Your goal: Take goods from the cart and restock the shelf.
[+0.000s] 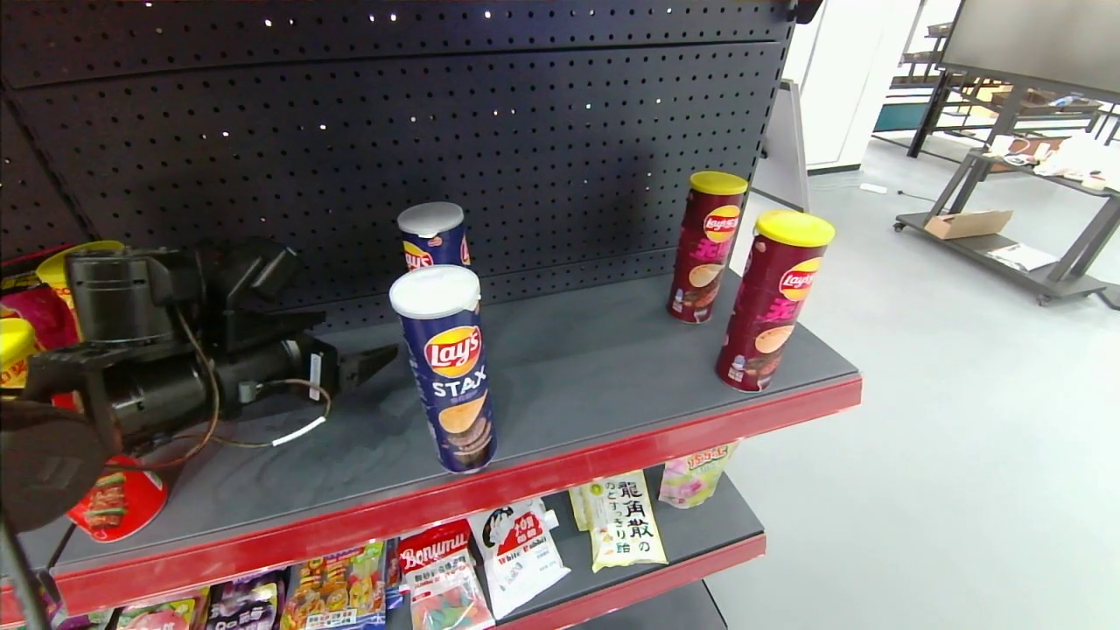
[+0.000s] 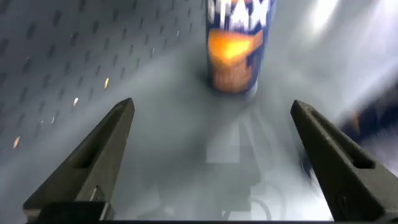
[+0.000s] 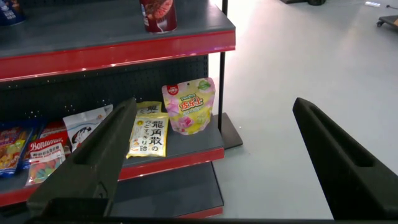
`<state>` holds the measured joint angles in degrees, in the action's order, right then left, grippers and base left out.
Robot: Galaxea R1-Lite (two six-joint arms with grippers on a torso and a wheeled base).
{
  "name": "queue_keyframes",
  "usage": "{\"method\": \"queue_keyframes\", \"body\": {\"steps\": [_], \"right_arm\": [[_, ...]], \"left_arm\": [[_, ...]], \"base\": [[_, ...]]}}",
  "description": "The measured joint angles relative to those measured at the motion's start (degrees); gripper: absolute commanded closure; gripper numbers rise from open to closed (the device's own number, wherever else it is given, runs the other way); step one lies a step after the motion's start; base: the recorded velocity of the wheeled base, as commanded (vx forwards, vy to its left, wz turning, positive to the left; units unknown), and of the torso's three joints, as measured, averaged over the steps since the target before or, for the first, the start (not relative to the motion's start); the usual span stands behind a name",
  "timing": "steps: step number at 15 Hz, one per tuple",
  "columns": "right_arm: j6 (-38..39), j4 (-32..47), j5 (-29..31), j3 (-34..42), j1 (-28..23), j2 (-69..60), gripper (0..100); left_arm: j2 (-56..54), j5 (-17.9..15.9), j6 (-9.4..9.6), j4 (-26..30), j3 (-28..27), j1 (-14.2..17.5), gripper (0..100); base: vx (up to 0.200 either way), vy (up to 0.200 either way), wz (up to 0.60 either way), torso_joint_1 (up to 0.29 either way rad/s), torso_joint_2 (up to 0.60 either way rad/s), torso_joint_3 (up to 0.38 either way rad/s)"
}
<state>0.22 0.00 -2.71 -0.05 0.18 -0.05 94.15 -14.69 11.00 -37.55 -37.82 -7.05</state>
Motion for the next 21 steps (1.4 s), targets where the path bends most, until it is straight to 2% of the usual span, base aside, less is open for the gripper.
{"method": "queue_keyframes", "body": {"steps": [3, 6, 12, 15, 18, 21], "right_arm": [[0.0, 0.0, 0.0, 0.0, 0.0, 0.0, 0], [0.0, 0.0, 0.0, 0.0, 0.0, 0.0, 0], [0.0, 0.0, 0.0, 0.0, 0.0, 0.0, 0], [0.0, 0.0, 0.0, 0.0, 0.0, 0.0, 0], [0.0, 0.0, 0.0, 0.0, 0.0, 0.0, 0], [0.0, 0.0, 0.0, 0.0, 0.1, 0.0, 0]], "left_arm": [[-9.4, -0.1, 0.41, 4.9, 6.0, 1.0, 0], [-20.3, -0.3, 0.33, 14.3, 9.4, 1.3, 0], [-41.1, -0.5, -0.22, 31.6, 11.5, 1.1, 0], [-50.7, -0.5, -2.30, 40.3, 11.5, 1.1, 0], [-60.3, -0.3, -5.56, 45.2, 11.2, 1.1, 0], [-69.6, 0.2, -6.60, 52.8, 9.3, 1.2, 0]], "base": [[0.000, 0.000, 0.00, 0.000, 0.00, 0.000], [0.000, 0.000, 0.00, 0.000, 0.00, 0.000], [0.000, 0.000, 0.00, 0.000, 0.00, 0.000], [0.000, 0.000, 0.00, 0.000, 0.00, 0.000], [0.000, 0.000, 0.00, 0.000, 0.00, 0.000], [0.000, 0.000, 0.00, 0.000, 0.00, 0.000]]}}
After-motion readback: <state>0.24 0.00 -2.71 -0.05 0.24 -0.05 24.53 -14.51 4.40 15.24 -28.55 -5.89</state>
